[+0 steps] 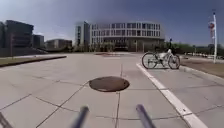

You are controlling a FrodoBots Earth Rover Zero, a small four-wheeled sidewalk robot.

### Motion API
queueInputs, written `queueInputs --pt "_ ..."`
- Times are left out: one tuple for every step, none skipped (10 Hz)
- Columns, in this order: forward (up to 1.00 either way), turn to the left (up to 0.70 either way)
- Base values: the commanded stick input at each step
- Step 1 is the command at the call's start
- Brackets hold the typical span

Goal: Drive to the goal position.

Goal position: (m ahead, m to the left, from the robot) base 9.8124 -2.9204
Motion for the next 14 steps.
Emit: queueInputs --pt "0.70 0.00" --pt "0.70 -0.04" --pt "0.70 -0.33" --pt "0.70 -0.20" --pt "0.70 -0.01" --pt "0.70 0.00" --pt "0.70 0.00" --pt "0.70 0.00" --pt "0.70 0.00" --pt "0.70 0.00" --pt "0.70 0.00" --pt "0.70 0.00" --pt "0.70 0.00" --pt "0.70 0.00"
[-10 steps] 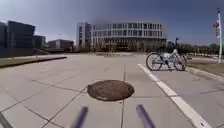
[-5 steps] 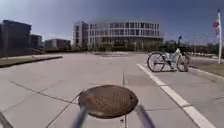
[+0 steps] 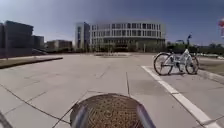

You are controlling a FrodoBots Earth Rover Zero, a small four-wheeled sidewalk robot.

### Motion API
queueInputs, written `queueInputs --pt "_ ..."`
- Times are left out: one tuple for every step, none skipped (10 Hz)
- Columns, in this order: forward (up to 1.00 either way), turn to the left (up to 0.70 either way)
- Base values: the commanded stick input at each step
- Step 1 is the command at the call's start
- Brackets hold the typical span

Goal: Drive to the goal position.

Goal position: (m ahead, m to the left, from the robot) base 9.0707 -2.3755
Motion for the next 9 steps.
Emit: queueInputs --pt "0.70 0.00" --pt "0.70 0.00" --pt "0.70 0.00" --pt "0.70 -0.17" --pt "0.70 -0.35" --pt "0.70 -0.32" --pt "0.70 -0.18" --pt "0.70 -0.03" --pt "0.70 0.00"
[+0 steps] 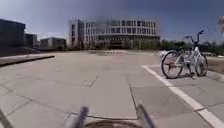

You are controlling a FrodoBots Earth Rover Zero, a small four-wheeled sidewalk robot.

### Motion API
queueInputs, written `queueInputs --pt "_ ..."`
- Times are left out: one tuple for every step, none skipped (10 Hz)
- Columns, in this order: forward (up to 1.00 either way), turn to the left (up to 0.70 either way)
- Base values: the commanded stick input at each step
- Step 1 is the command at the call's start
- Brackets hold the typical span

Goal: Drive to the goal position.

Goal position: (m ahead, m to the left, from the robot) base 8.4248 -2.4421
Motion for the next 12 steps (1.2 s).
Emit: queueInputs --pt "0.70 0.00" --pt "0.70 0.00" --pt "0.70 0.00" --pt "0.70 0.00" --pt "0.70 0.00" --pt "0.70 0.00" --pt "0.70 0.00" --pt "0.70 0.00" --pt "0.70 0.00" --pt "0.70 0.00" --pt "0.70 0.00" --pt "0.70 0.00"
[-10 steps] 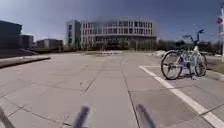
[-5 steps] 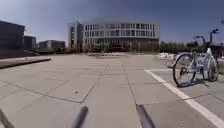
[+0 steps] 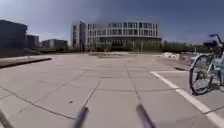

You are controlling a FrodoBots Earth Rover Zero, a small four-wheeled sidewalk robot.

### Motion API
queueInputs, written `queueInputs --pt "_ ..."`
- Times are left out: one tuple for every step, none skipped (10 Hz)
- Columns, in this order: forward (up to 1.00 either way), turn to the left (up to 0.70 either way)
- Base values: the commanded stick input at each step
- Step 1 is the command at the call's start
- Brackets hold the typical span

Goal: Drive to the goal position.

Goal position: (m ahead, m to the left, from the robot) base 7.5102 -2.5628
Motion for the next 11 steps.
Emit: queueInputs --pt "0.70 0.00" --pt "0.70 -0.23" --pt "0.70 -0.33" --pt "0.70 -0.07" --pt "0.70 0.00" --pt "0.70 0.00" --pt "0.70 0.00" --pt "0.70 0.00" --pt "0.70 0.00" --pt "0.70 0.00" --pt "0.70 0.00"
